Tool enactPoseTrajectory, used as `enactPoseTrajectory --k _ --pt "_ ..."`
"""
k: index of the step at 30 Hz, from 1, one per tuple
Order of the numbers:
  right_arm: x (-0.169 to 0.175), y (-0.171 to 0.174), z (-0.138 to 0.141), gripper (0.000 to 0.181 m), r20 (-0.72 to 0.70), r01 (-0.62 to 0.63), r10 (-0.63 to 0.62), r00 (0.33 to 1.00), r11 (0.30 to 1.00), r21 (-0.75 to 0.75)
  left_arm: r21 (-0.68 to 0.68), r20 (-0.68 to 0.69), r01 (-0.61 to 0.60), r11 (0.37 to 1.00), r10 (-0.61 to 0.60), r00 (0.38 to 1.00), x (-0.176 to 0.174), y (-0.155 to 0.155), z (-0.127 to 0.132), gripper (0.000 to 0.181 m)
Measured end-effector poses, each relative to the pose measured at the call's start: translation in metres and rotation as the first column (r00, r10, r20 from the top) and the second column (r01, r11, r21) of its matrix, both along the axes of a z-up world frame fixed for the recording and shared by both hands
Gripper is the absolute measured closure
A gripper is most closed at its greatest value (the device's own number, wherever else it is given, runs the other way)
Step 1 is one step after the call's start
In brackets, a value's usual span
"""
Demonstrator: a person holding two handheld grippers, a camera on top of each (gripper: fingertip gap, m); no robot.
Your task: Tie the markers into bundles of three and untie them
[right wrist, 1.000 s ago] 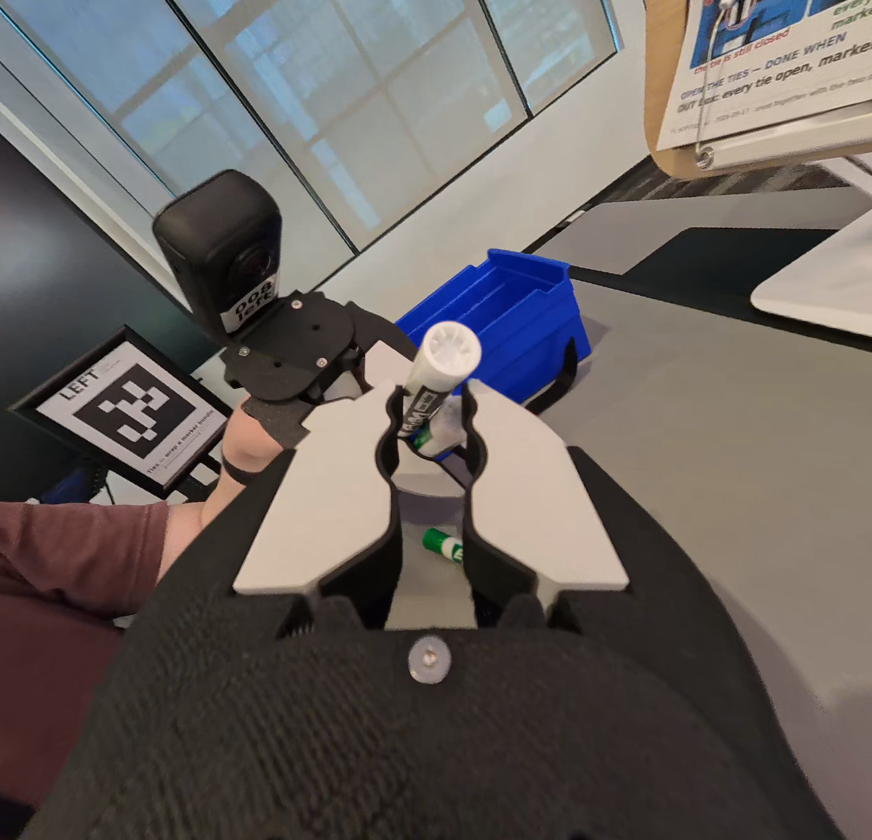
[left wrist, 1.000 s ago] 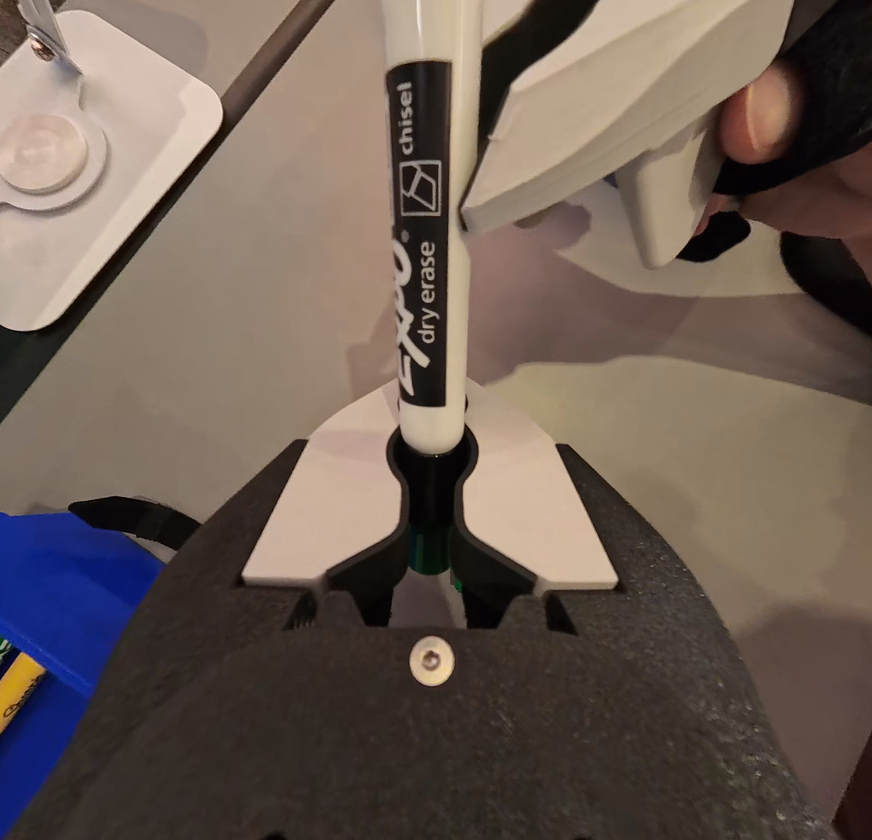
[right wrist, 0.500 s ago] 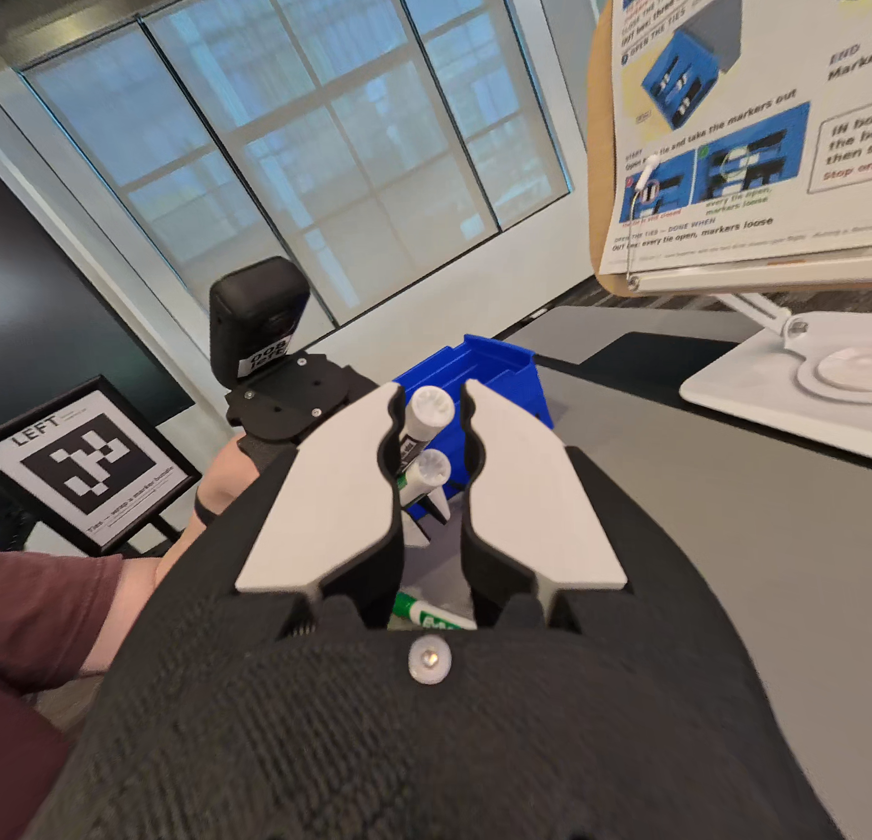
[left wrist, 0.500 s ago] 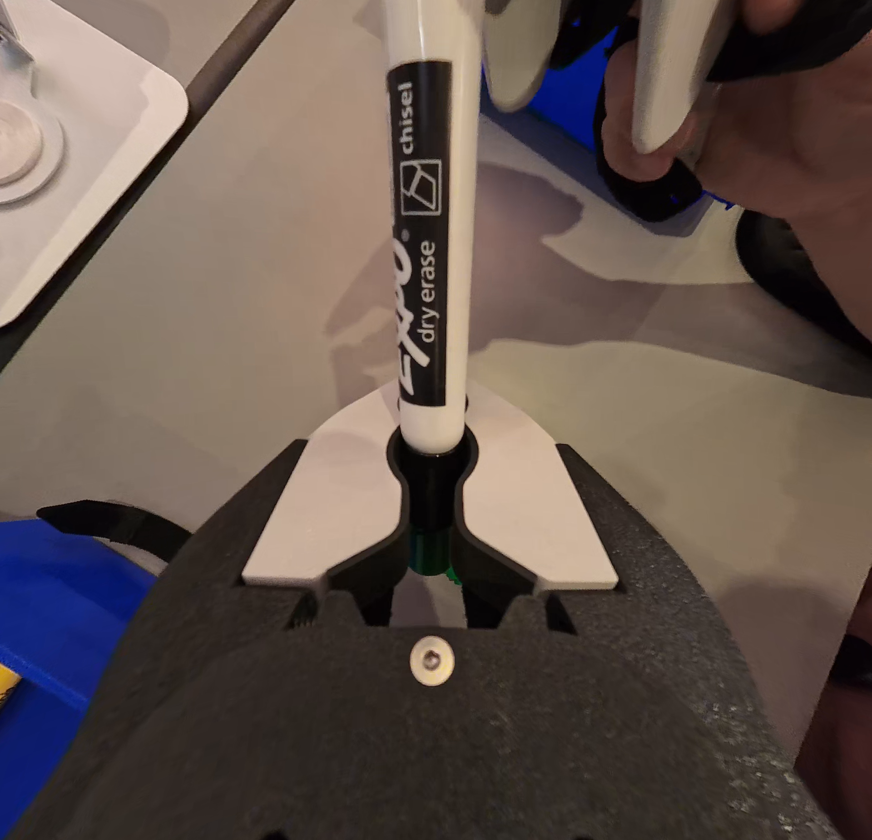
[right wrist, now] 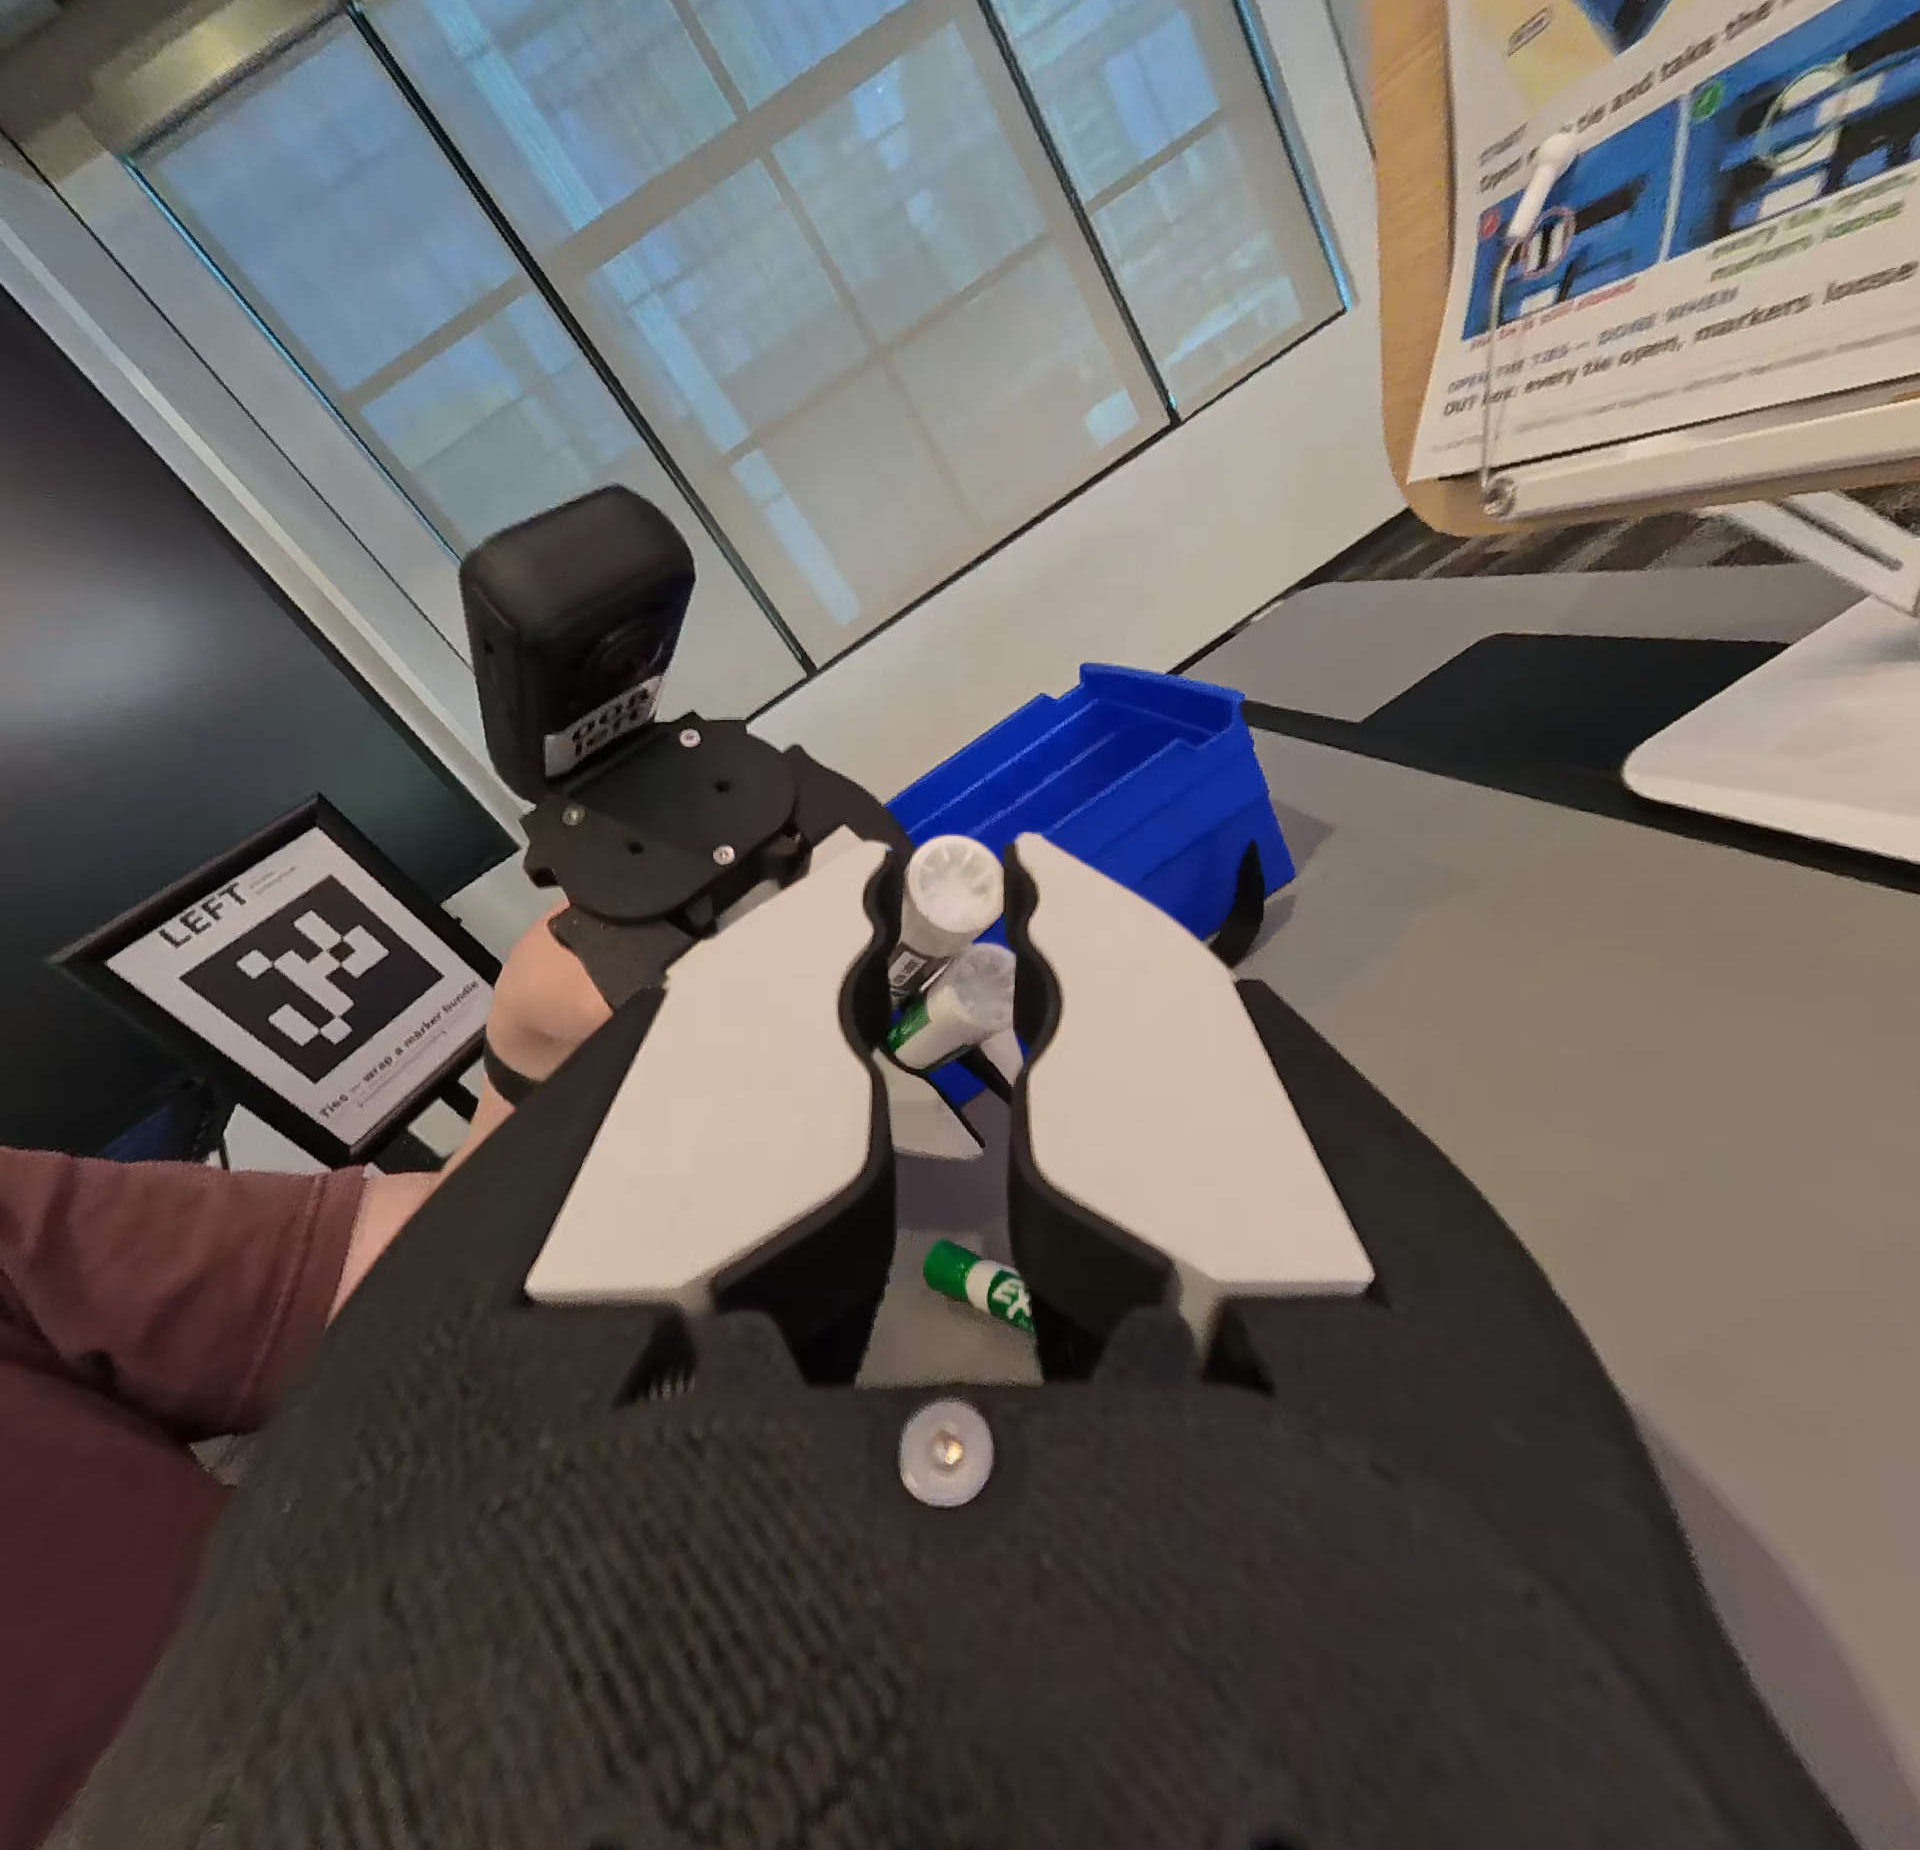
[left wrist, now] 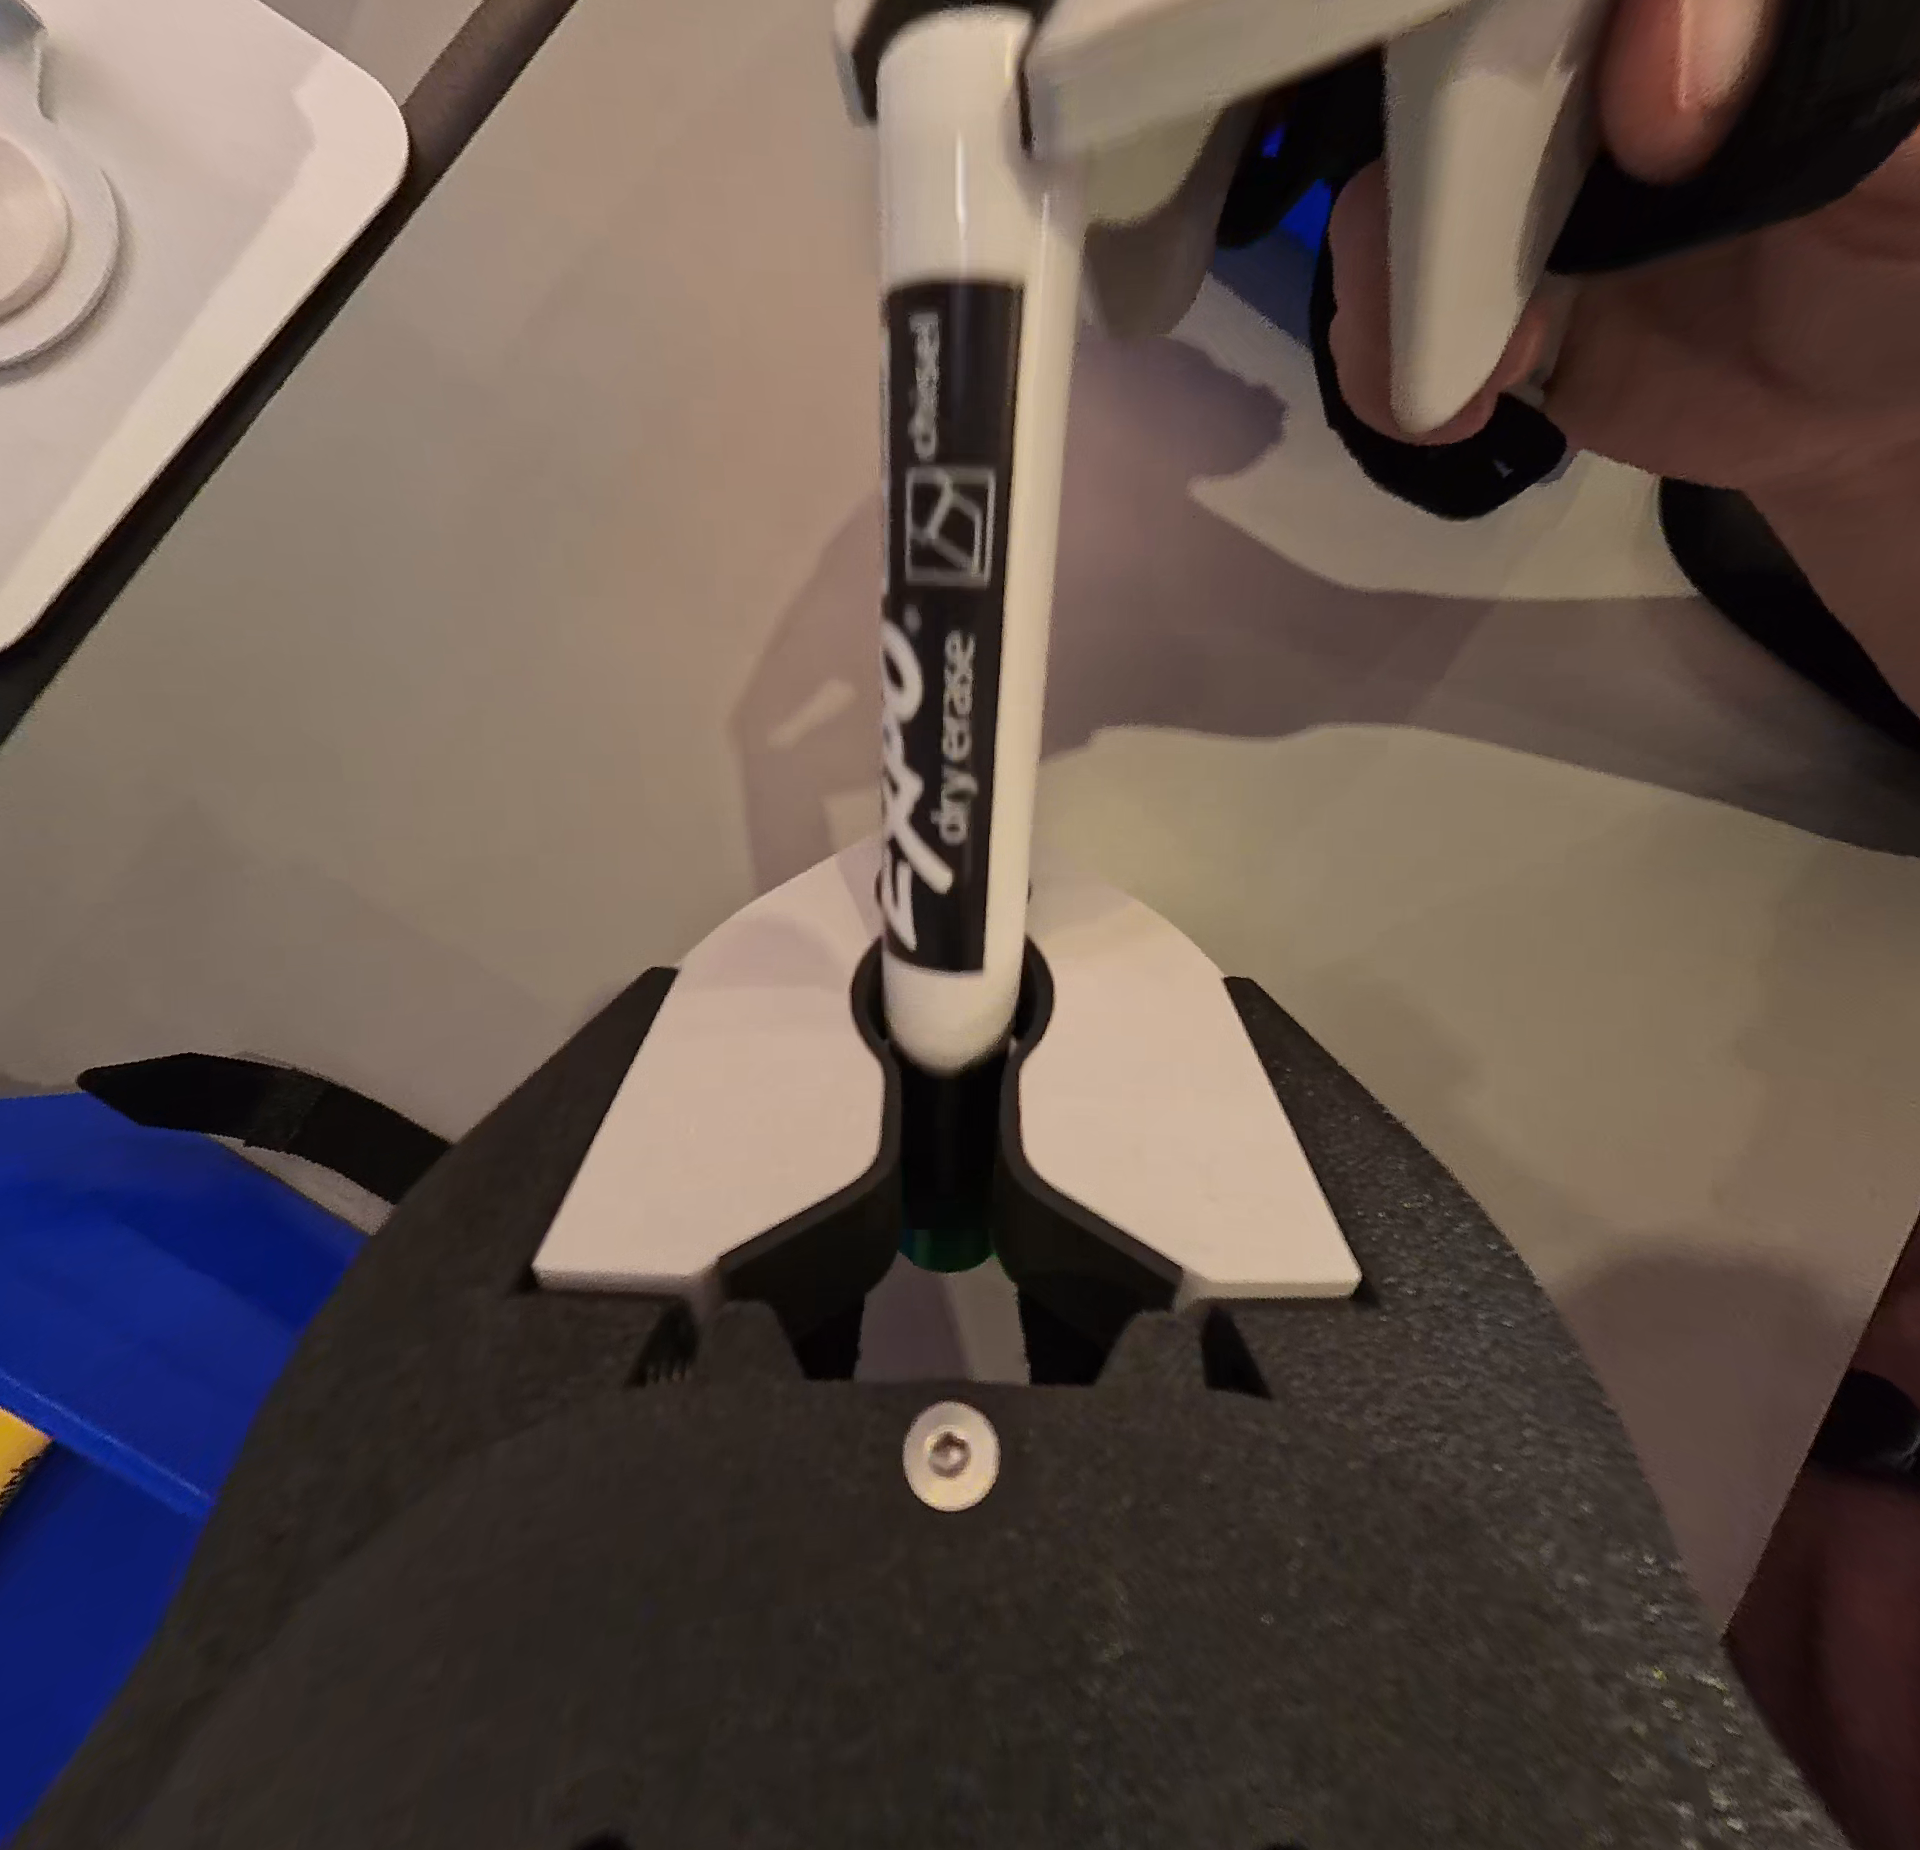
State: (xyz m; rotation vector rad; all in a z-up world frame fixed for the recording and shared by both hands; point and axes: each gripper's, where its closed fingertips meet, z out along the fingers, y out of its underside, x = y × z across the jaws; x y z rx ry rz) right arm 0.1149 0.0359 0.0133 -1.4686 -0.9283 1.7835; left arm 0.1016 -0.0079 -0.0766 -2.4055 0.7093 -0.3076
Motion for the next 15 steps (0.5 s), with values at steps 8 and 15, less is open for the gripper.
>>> enactPoseTrajectory --k 8,15 --pt "-0.007 -0.007 -0.007 0.162 0.026 -0.016 0.015 1.0 1.0 0.013 -0.019 -0.014 -0.004 1.0 0.004 1.0 -0.004 -0.002 -0.002 0.168" --pt "-0.013 -0.013 -0.015 0.162 0.064 -0.043 0.042 0.997 0.999 0.017 -0.053 -0.039 -0.017 0.998 0.015 0.999 -0.013 -0.006 -0.006 0.168"
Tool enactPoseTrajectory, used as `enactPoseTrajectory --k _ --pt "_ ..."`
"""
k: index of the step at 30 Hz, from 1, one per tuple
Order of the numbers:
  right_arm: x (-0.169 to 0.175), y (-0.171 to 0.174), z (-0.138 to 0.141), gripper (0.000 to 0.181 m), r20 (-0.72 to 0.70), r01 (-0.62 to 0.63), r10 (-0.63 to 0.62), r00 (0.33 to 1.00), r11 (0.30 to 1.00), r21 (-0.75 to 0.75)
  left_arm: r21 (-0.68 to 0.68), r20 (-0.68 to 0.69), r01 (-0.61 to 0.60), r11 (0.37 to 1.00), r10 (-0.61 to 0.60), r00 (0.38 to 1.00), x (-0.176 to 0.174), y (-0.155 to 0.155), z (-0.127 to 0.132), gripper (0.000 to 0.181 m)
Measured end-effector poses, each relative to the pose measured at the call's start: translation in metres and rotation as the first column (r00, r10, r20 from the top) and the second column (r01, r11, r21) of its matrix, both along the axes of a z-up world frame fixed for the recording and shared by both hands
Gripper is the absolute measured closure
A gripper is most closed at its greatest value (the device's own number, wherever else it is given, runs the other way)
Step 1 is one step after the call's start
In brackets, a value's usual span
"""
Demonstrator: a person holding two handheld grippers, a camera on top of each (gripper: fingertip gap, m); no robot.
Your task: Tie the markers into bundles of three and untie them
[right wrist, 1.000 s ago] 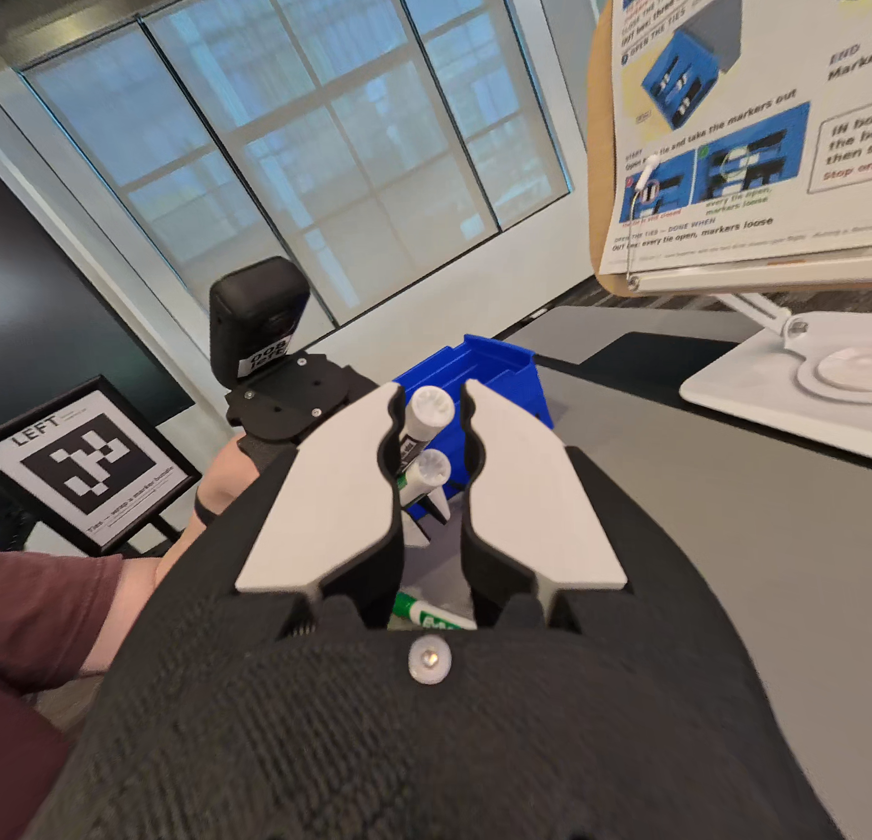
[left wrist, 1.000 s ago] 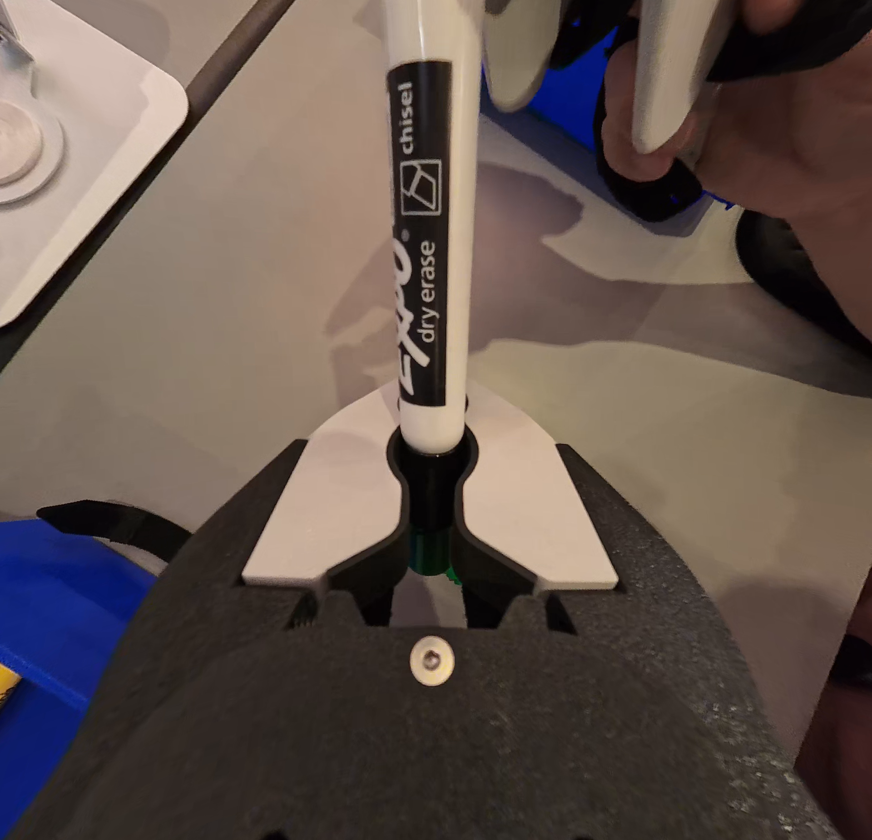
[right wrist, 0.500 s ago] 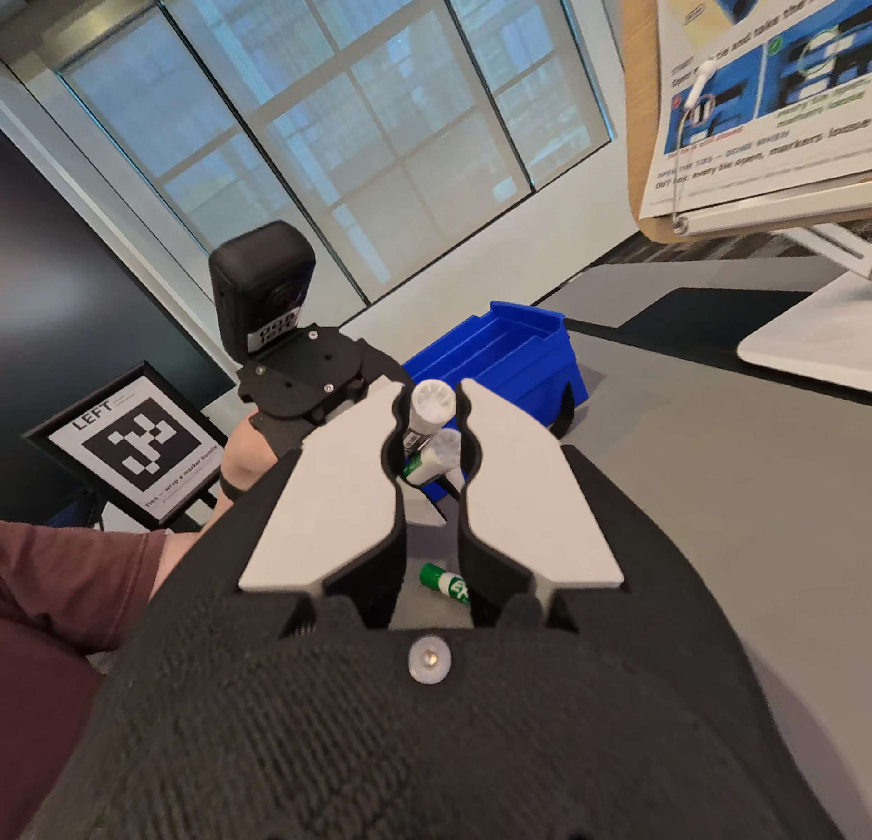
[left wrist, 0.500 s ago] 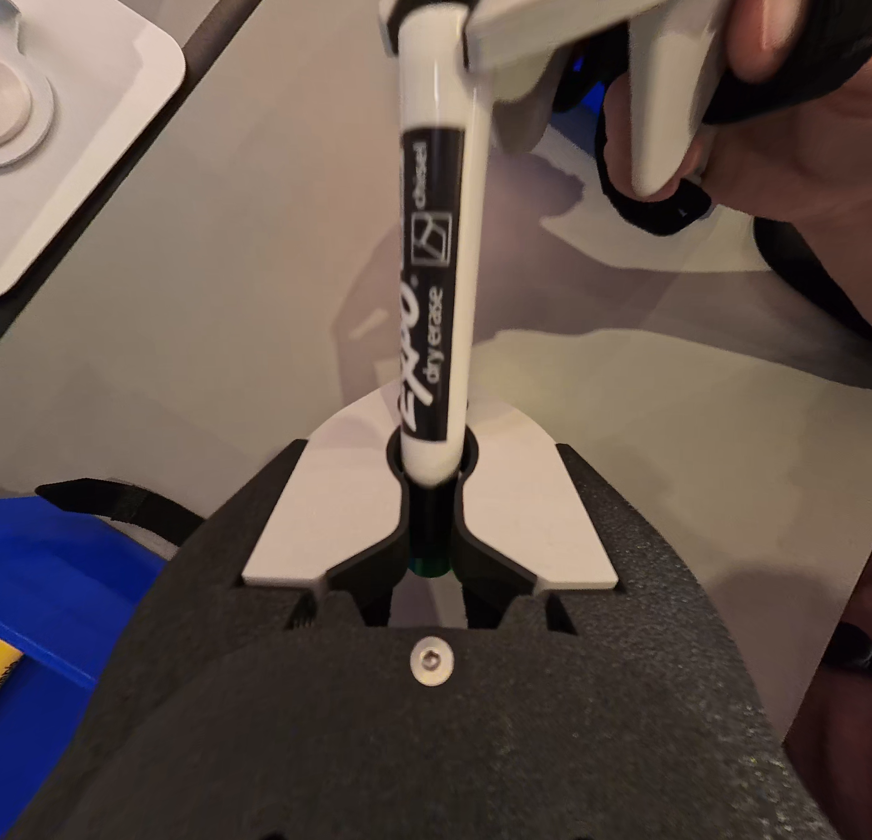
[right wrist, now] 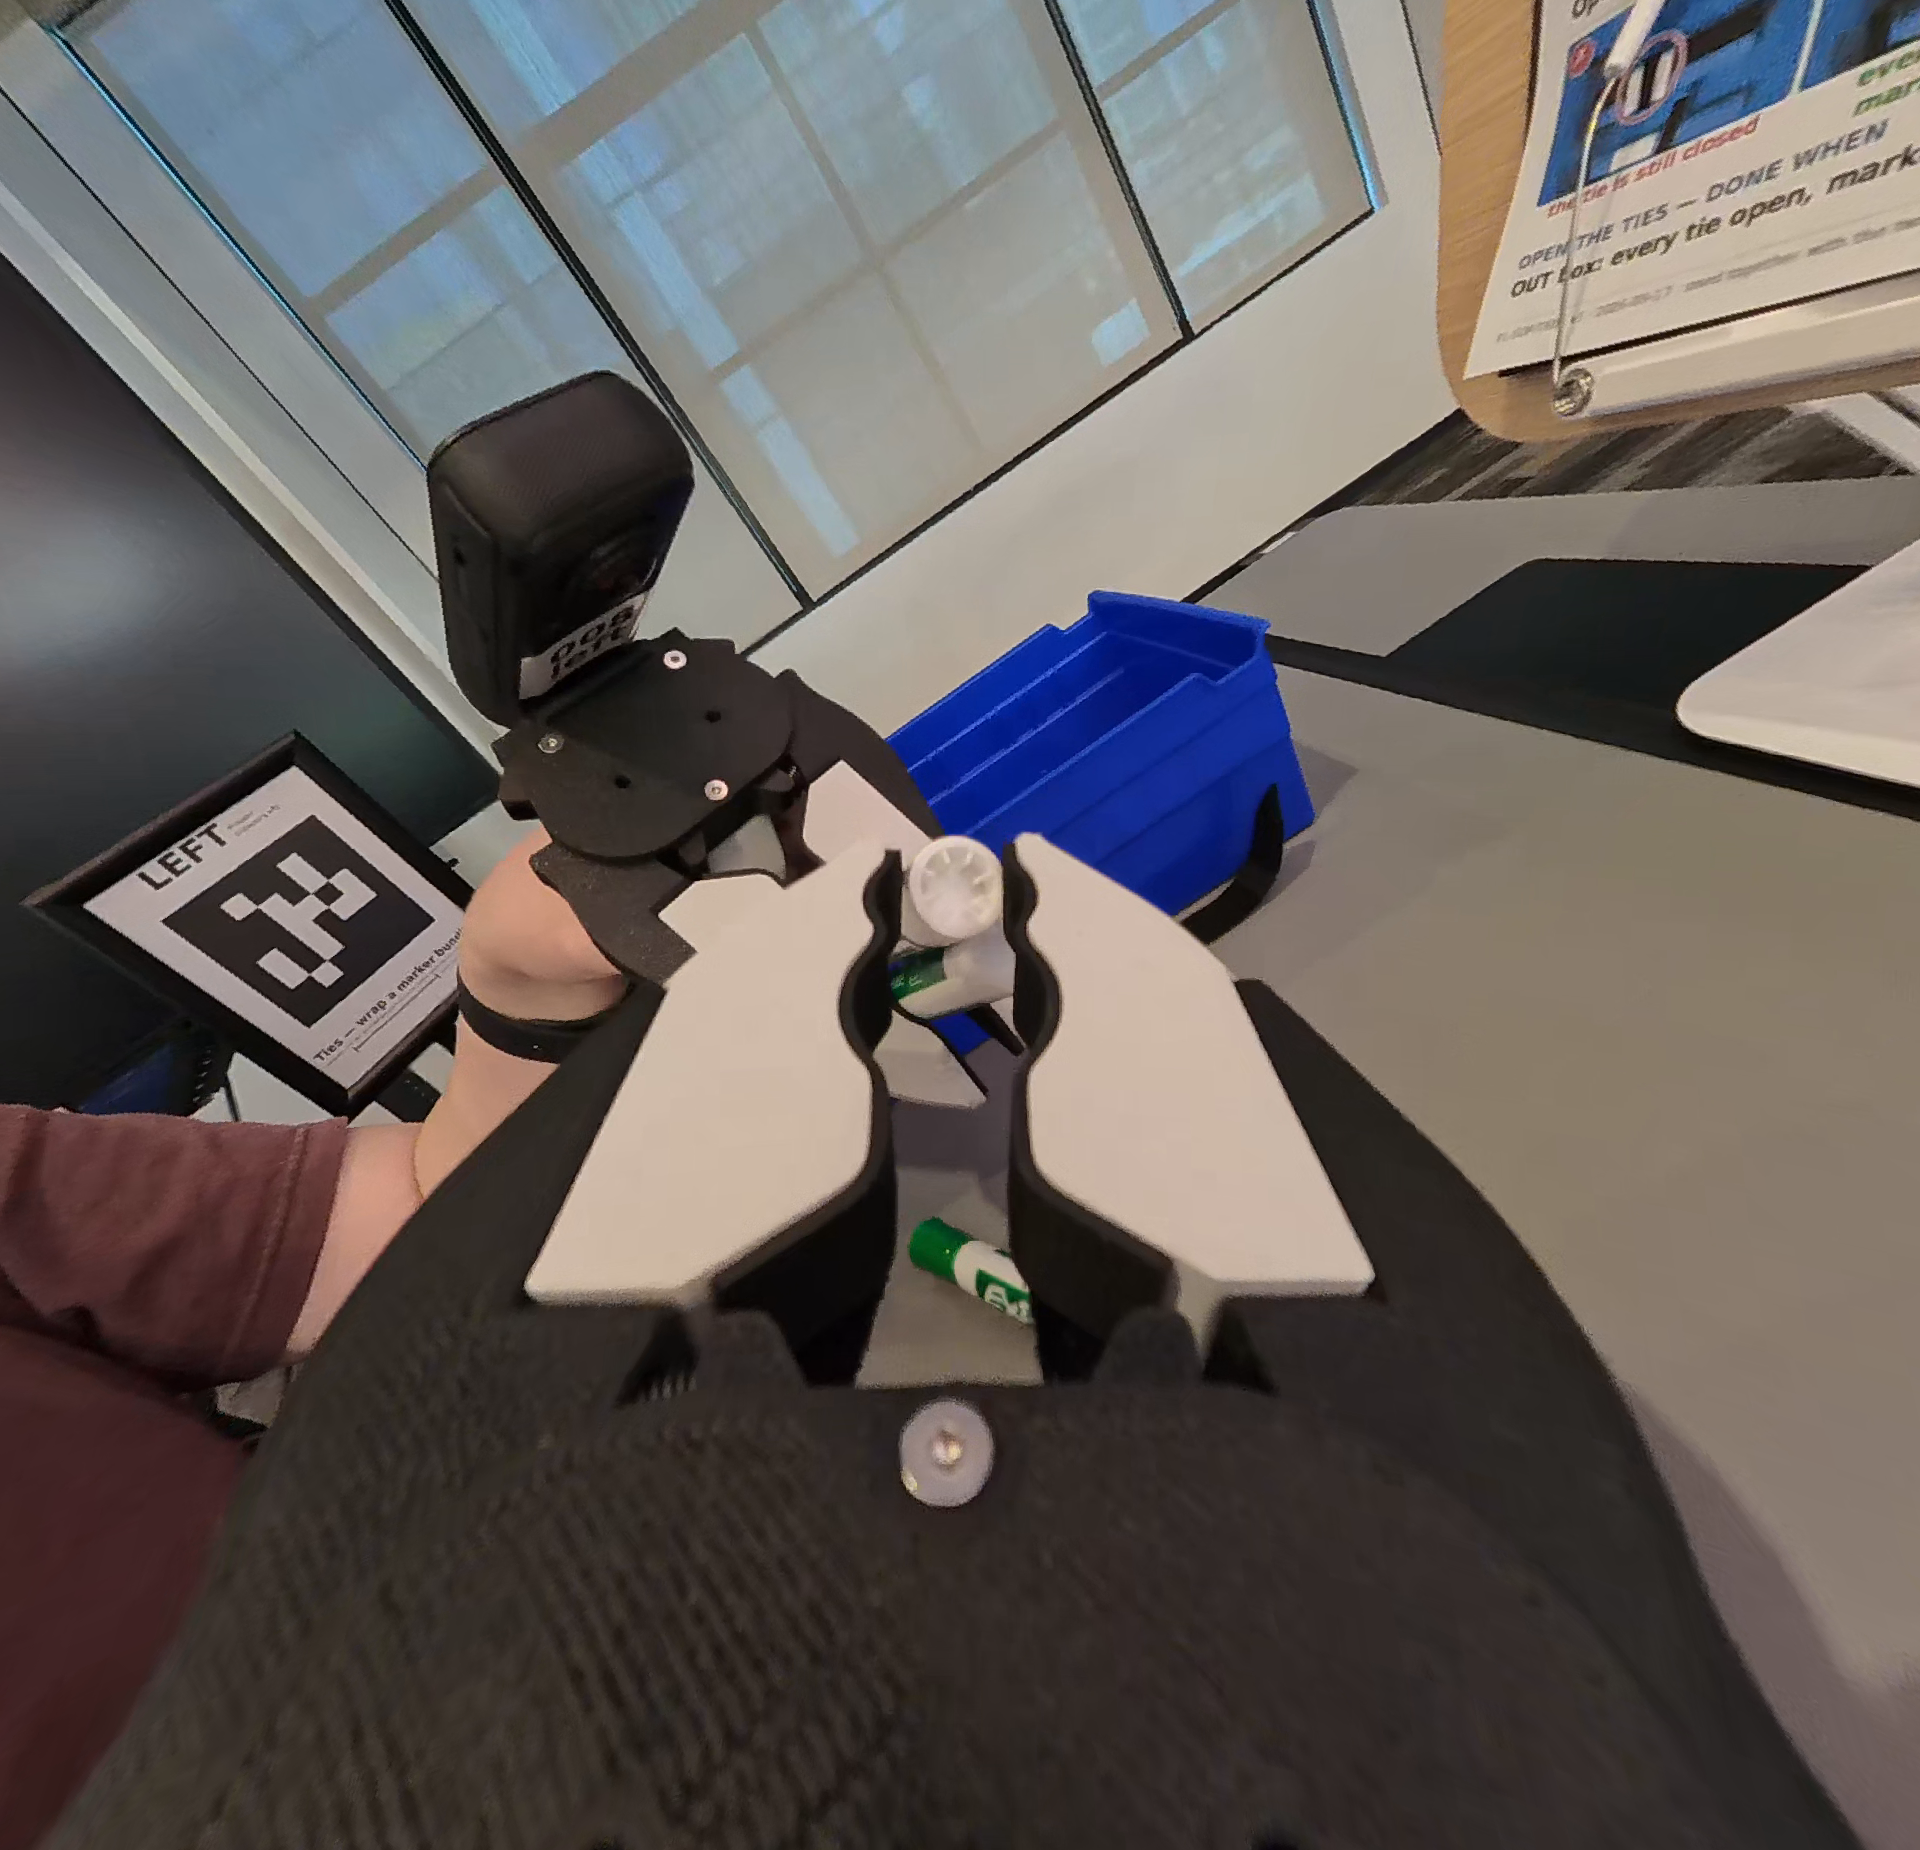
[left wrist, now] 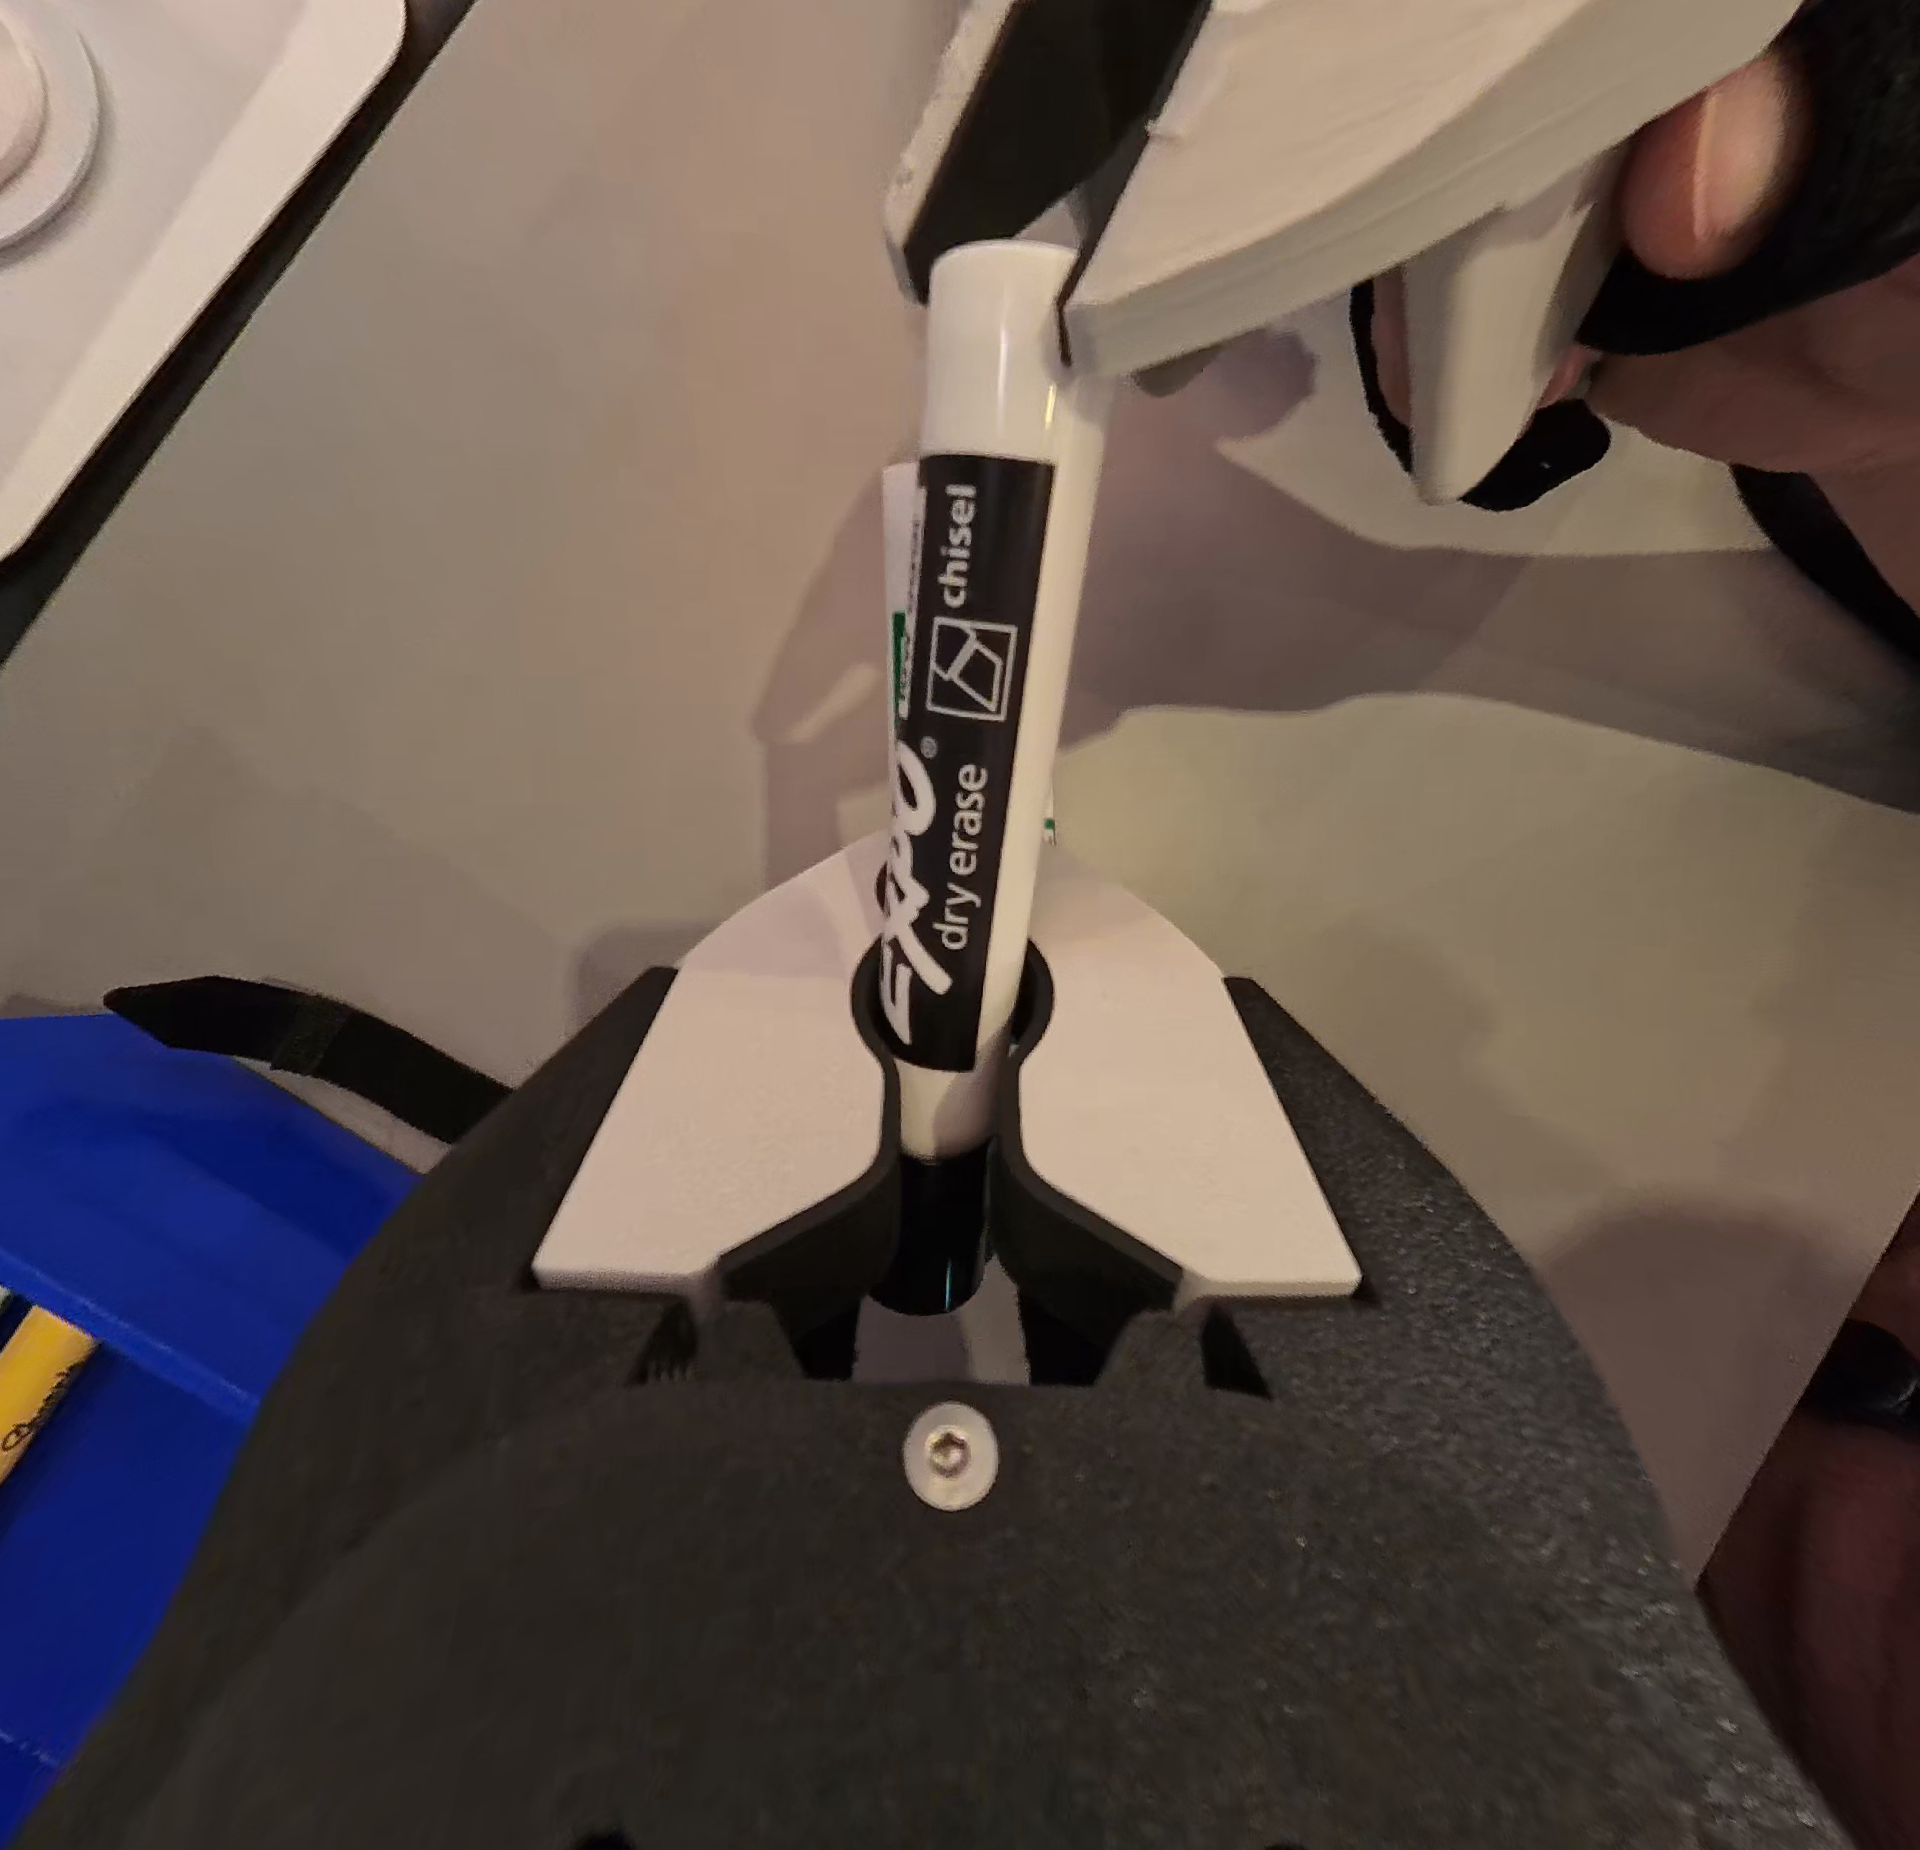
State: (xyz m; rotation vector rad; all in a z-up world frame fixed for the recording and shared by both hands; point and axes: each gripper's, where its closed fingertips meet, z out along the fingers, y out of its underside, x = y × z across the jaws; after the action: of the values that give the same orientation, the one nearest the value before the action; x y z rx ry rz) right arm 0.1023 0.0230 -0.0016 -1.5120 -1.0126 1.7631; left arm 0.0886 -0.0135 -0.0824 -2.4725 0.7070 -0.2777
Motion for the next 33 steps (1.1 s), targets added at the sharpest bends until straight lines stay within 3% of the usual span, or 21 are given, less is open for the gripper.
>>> enactPoseTrajectory --k 17,21,28,33 --pt "-0.006 -0.005 -0.014 0.162 0.033 -0.053 0.054 0.998 0.998 -0.04 -0.07 -0.029 0.029 0.997 -0.031 0.999 -0.001 -0.009 -0.01 0.167" --pt "-0.002 -0.001 -0.004 0.154 -0.037 -0.06 0.059 0.998 0.997 -0.044 -0.083 -0.009 0.042 0.996 -0.043 0.999 -0.004 -0.012 -0.009 0.167" --pt "0.011 0.008 0.003 0.146 -0.075 -0.048 0.052 0.996 0.997 0.058 -0.068 0.123 0.066 0.996 -0.057 0.991 -0.015 -0.026 0.016 0.167" --pt "0.005 -0.017 -0.027 0.143 0.11 -0.23 0.222 0.969 0.971 0.067 -0.055 0.234 0.126 0.99 -0.11 0.966 -0.024 -0.049 0.04 0.167"
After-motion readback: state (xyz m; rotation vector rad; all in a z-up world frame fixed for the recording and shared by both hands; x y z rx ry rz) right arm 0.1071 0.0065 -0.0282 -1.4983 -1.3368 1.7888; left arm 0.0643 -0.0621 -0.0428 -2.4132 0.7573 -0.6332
